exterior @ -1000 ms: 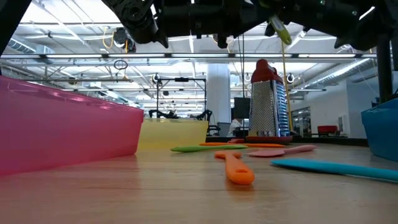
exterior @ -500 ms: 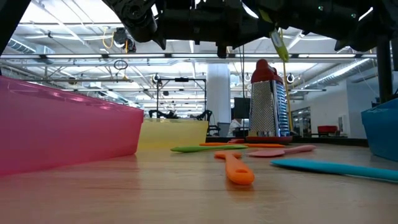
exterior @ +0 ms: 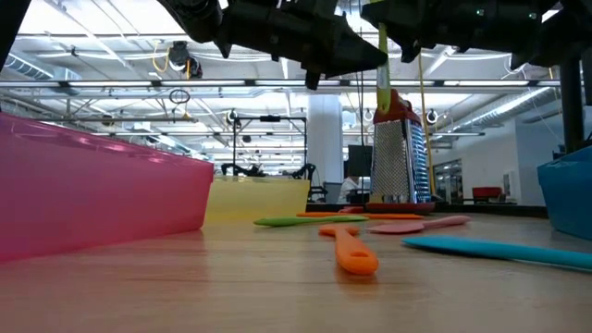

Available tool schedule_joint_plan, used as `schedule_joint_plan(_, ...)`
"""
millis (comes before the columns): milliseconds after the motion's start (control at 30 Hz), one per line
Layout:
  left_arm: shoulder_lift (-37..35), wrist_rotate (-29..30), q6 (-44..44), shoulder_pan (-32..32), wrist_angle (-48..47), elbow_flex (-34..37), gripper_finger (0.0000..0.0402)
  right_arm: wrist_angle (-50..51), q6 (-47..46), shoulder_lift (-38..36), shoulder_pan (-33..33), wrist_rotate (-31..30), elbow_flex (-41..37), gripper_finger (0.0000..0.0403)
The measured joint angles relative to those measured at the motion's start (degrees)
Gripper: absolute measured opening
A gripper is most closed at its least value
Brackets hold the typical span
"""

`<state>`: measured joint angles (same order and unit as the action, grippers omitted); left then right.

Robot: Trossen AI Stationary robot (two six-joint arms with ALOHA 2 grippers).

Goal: Pick & Place Kitchen Items
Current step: Put the green serving spoon into the yellow bin

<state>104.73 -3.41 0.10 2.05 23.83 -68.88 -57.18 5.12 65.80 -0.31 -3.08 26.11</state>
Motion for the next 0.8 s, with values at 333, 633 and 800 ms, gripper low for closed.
schedule_joint_plan(333, -0.33, 1.09, 3.76, 0.23, -1.02, 0.00, 0.0061, 0.92, -3.07, 0.14, -0.09, -0.08, -0.09, 0.0015)
schedule_joint_plan(633, -0.35, 0.89, 6.87, 0.32, 3.12, 0.00, 0.0062, 0.83, -4.04, 0.46, -0.11, -0.21, -0.11, 0.0015)
schedule_joint_plan(800, -0.35, 0.89, 7.29, 0.34, 3.56, 0.00, 0.0063, 0.49, -4.04, 0.46, -0.11, -0.20, -0.13, 0.0018)
